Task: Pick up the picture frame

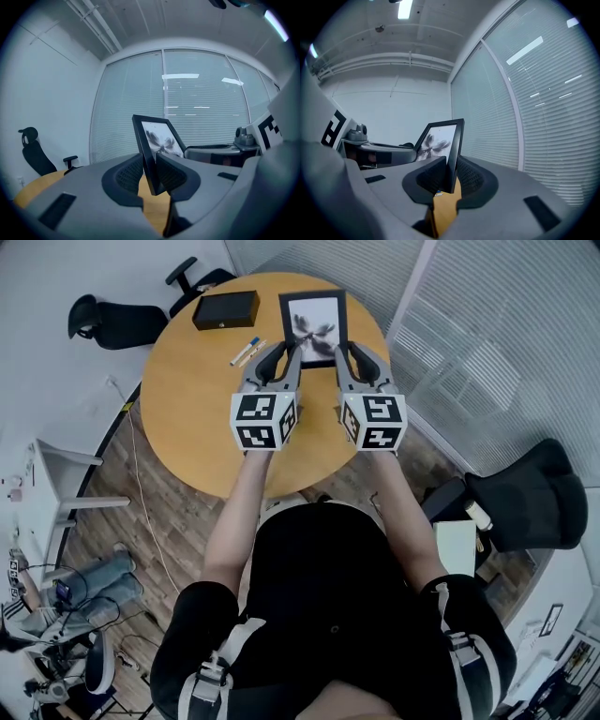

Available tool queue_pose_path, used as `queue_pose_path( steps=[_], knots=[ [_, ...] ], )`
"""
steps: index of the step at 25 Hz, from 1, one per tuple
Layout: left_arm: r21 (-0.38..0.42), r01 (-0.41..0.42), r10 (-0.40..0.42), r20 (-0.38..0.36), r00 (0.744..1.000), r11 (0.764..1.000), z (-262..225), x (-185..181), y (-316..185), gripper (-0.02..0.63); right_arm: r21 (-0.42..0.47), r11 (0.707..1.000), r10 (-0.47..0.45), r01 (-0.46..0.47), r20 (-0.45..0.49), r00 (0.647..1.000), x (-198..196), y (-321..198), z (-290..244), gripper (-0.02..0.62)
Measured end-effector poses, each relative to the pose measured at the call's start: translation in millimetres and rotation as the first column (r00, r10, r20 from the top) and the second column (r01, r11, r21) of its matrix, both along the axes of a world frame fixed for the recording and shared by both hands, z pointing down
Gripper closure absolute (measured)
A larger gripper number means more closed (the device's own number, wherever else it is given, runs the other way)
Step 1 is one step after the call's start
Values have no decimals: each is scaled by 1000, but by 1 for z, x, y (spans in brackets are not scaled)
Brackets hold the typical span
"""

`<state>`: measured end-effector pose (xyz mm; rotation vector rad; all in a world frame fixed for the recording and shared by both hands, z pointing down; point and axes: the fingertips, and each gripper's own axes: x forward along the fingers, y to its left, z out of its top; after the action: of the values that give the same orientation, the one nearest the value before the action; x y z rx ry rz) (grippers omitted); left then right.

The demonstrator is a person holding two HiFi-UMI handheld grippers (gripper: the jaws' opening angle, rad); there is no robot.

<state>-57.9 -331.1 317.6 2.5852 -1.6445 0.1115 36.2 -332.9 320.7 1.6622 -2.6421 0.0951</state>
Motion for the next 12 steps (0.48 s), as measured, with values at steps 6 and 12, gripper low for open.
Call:
queue_pose_path(
  steps=[6,12],
  knots=[
    [-16,7,-7,-15,1000,1000,7,-4,1,506,-14,1000,4,-4,3,1000,-3,1,6,508],
    [-28,6,-7,-14,1000,1000,11,-8,2,506,-28,1000,10,-10,12,1000,-7,2,11,509]
  ],
)
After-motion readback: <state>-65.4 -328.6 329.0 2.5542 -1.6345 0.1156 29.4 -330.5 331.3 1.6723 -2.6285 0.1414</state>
